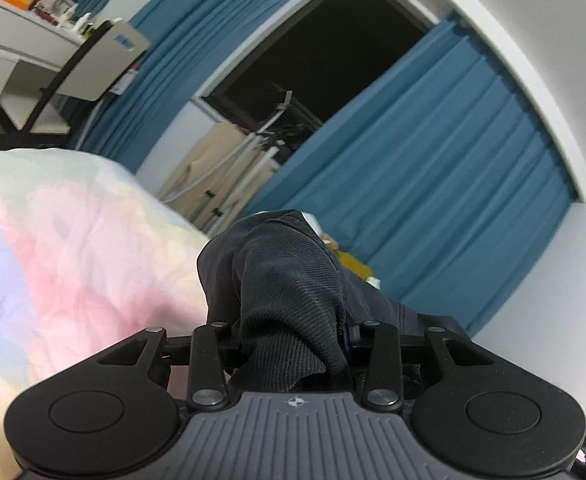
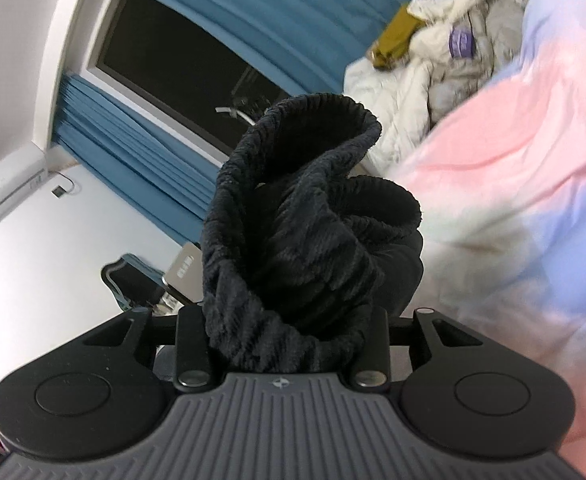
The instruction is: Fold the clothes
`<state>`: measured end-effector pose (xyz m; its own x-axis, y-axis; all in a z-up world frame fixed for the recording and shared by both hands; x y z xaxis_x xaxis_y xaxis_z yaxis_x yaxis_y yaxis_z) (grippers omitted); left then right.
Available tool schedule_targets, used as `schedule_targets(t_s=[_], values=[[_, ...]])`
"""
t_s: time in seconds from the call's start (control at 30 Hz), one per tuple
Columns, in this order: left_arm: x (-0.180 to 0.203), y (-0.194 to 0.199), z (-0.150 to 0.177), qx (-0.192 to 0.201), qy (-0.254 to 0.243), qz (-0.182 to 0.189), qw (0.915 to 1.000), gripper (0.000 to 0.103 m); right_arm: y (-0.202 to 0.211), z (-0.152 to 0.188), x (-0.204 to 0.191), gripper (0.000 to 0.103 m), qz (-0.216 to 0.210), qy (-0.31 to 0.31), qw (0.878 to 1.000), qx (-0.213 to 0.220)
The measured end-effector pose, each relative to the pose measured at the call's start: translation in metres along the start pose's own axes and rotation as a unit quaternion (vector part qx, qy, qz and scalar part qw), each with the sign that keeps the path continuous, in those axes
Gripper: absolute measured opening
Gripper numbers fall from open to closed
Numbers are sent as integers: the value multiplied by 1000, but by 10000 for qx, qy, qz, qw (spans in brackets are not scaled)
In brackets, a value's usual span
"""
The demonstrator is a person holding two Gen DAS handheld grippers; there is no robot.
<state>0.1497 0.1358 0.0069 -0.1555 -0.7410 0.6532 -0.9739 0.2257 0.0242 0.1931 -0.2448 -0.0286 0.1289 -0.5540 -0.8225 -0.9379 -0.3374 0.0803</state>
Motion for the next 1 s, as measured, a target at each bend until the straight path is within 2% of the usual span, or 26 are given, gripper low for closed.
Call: schedule_targets(t_s=[0.2, 0.4, 0.6, 0.77, 1.0], values=[[66, 14, 15, -112, -37, 561, 9984, 40, 71, -38, -3, 41, -8, -94, 9987, 502], [134, 14, 64, -513, 65, 1072, 9929, 40, 153, -74, 11, 41, 297, 102, 9943, 1021], [196, 14, 137, -1022, -48, 1553, 9826, 40, 234, -107, 57, 41, 678, 144, 9872, 1437], [245, 9, 210, -1392, -145, 1882, 9721, 40, 289, -131, 106, 41, 935, 70, 9803, 1740], [283, -11, 326, -1928, -188, 2200, 9561, 40, 351, -149, 194, 41, 1217, -143, 9679, 2195]])
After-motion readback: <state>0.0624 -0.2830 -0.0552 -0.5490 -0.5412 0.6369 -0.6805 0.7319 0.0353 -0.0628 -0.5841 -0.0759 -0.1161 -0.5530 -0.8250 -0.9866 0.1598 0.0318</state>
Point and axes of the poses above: each gripper's, at about its wrist camera, not at the fingertips, and y roughly against the way its jaws point, x to its right, z to its underside, the point moved 7 cm from there along -y, roughly the way its jaws point, and after that the axes turned 10 degrees about x, right-handed, at the moved point
